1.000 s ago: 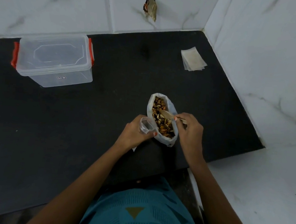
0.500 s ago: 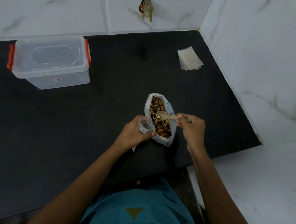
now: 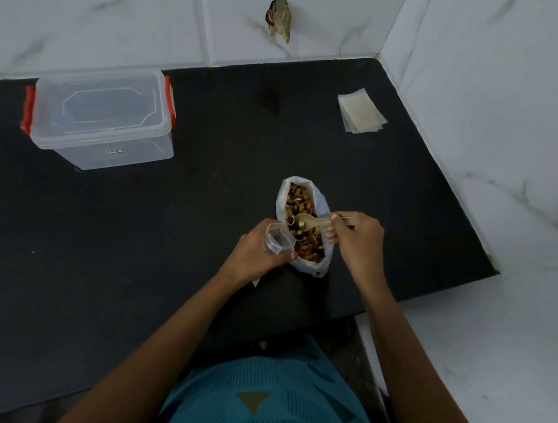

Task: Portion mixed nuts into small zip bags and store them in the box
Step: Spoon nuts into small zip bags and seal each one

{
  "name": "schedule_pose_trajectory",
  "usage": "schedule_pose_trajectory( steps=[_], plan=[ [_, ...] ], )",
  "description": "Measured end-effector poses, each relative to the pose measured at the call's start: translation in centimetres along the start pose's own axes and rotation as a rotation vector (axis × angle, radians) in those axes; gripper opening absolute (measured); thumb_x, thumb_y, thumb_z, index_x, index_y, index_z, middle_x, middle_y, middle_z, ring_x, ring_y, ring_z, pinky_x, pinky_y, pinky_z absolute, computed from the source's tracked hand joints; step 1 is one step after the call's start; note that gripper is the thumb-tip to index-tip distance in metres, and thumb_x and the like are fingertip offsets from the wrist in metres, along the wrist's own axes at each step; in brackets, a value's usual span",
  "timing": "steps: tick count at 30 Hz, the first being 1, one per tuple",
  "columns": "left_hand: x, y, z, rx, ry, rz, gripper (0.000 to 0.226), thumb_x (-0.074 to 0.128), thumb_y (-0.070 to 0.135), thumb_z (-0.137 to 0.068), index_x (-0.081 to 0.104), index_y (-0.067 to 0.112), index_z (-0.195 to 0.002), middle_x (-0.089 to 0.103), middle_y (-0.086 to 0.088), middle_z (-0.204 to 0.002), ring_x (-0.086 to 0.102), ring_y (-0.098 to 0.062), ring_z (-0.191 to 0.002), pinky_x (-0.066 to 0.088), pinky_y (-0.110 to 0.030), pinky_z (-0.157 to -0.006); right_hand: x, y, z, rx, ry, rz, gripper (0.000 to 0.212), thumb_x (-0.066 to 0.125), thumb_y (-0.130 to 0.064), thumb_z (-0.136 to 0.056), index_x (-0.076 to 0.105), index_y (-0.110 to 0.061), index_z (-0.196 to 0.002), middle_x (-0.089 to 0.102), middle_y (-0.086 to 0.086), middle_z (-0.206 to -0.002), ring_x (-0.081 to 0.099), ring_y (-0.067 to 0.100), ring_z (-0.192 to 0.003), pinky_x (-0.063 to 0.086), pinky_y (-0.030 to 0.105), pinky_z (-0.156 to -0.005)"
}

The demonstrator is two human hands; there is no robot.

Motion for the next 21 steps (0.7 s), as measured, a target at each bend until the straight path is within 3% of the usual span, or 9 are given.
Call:
schedule_pose_trajectory(
  steps=[5,9,14,19,21],
  plan=[
    [0.1,0.0,-0.2,-0.011,-0.010,-0.009,0.041,0.074,0.020,-0.076,0.052,0.026,-0.110,0.058,0.011,-0.106,0.055,-0.003,-0.102,0.045,-0.019,-0.085,0.2,0.8,-0.4,0.103,0.030,-0.185,0.013,0.054,-0.008,-0.090,0.065,-0.002,-0.093,0.063,0.002,-0.066,0.060,0.010,-0.060,0.053,0.026,-0.068],
    [0.1,0.0,-0.2,-0.001,-0.015,-0.013,0.040,0.074,0.019,-0.076,0.052,0.027,-0.109,0.059,0.011,-0.106,0.056,-0.003,-0.103,0.046,-0.022,-0.089,-0.4,1.8,0.0,0.131,0.017,-0.272,0.011,0.056,-0.008,-0.090,0.065,-0.003,-0.094,0.063,0.003,-0.068,0.059,0.005,-0.058,0.052,0.017,-0.060],
    [0.0,0.0,-0.3,0.004,-0.017,-0.018,0.041,0.074,0.019,-0.076,0.052,0.027,-0.110,0.057,0.014,-0.105,0.055,-0.002,-0.103,0.045,-0.018,-0.086,0.7,1.3,0.9,-0.027,-0.015,-0.201,0.019,0.056,-0.009,-0.090,0.061,-0.024,-0.079,0.062,-0.002,-0.066,0.059,0.000,-0.056,0.051,0.016,-0.063],
    [-0.1,0.0,-0.3,0.021,-0.014,-0.049,0.040,0.074,0.020,-0.076,0.053,0.026,-0.110,0.058,0.012,-0.105,0.055,-0.002,-0.102,0.045,-0.017,-0.085,0.8,2.6,0.2,0.241,0.004,-0.467,0.012,0.055,-0.007,-0.090,0.065,-0.001,-0.093,0.062,0.006,-0.068,0.059,0.007,-0.058,0.052,0.016,-0.060],
    [-0.2,0.0,-0.2,0.020,-0.015,-0.056,0.041,0.074,0.021,-0.077,0.052,0.026,-0.111,0.058,0.012,-0.106,0.055,-0.001,-0.102,0.044,-0.015,-0.083,0.7,2.8,0.2,0.324,0.000,-0.565,0.012,0.055,-0.006,-0.090,0.064,0.001,-0.093,0.061,0.007,-0.069,0.058,0.009,-0.059,0.052,0.017,-0.060]
  ],
)
Point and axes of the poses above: each hand's wrist, its own z-axis away from the middle knuckle, its own x-axis out of the palm, y = z × x, the point moved 3 cm from there along -z, towards the middle knuckle
